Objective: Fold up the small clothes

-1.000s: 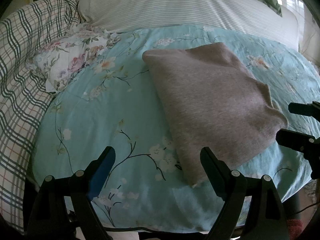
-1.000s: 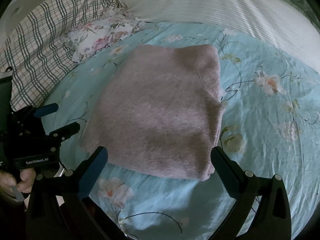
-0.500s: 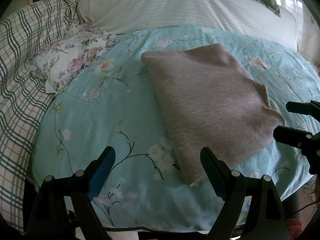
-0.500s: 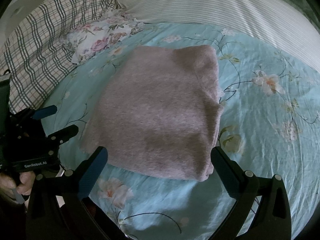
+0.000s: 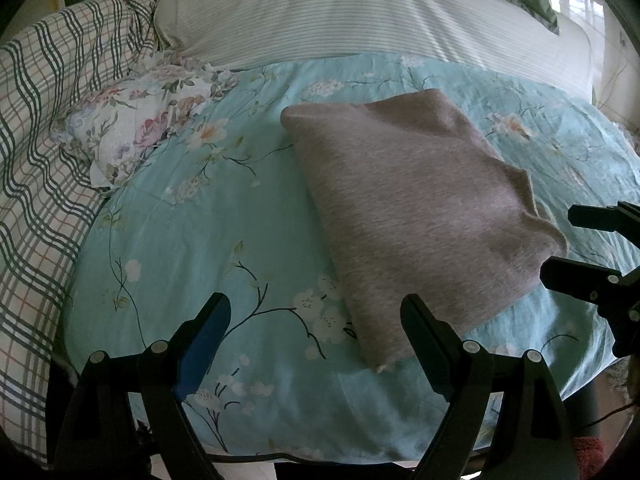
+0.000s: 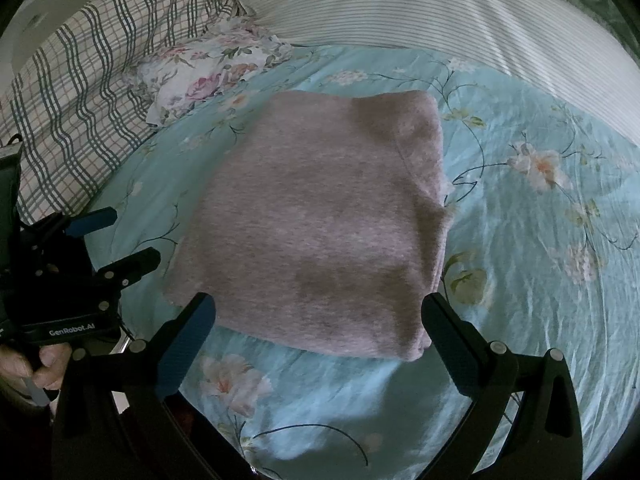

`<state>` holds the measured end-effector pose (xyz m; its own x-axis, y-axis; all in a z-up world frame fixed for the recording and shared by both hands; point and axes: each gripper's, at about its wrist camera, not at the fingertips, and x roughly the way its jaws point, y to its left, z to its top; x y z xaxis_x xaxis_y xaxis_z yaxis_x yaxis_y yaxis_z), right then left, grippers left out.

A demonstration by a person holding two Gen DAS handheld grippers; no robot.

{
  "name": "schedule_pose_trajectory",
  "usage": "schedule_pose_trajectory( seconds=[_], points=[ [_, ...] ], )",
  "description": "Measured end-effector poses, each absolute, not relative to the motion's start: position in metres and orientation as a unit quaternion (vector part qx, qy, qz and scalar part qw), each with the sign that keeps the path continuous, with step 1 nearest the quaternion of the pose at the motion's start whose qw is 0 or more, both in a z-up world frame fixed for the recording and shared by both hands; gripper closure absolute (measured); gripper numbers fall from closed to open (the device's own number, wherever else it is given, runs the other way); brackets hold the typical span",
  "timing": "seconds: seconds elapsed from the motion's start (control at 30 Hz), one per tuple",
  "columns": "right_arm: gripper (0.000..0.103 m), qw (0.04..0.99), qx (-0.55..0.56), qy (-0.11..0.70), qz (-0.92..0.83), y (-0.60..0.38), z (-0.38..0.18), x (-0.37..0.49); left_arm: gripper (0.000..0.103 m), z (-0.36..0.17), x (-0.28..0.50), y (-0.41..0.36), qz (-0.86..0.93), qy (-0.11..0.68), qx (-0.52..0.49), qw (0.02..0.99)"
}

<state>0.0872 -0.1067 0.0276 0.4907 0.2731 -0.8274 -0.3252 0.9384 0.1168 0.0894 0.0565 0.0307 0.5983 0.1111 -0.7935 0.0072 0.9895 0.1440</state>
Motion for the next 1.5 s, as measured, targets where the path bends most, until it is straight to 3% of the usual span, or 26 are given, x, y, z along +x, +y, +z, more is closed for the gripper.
schedule_pose_trajectory(
  seconds=[1.5],
  points=[
    [0.0,0.864,-0.027,0.471,0.176,-0.1059,0.0337,0.0898,0.016,0.0337,0.0883,0.0489,0.035,0.444,0.059,0.894]
  ],
)
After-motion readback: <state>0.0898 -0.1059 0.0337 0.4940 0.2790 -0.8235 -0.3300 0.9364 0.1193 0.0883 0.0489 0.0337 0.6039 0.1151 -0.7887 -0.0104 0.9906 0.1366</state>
